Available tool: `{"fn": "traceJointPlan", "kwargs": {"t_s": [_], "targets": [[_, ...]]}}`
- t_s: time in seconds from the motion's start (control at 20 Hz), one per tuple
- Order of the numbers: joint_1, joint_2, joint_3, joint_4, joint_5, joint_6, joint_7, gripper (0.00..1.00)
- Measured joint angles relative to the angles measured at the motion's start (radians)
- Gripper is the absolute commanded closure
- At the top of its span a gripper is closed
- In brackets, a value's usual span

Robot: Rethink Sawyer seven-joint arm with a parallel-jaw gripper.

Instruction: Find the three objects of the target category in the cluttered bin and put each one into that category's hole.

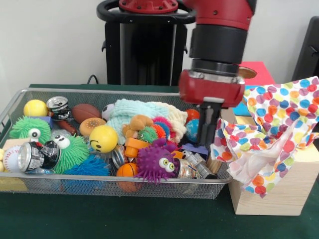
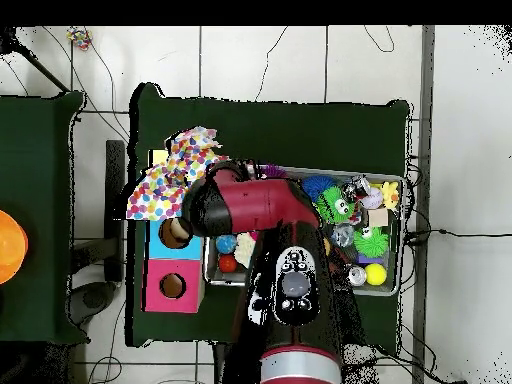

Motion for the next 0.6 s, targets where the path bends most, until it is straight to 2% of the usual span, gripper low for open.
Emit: {"fn": "traceJointPlan", "kwargs": {"t_s": [0.6], "targets": [[0.154, -0.010, -0.119, 0.000, 0.015, 0.000, 0.000, 1.00]]}}
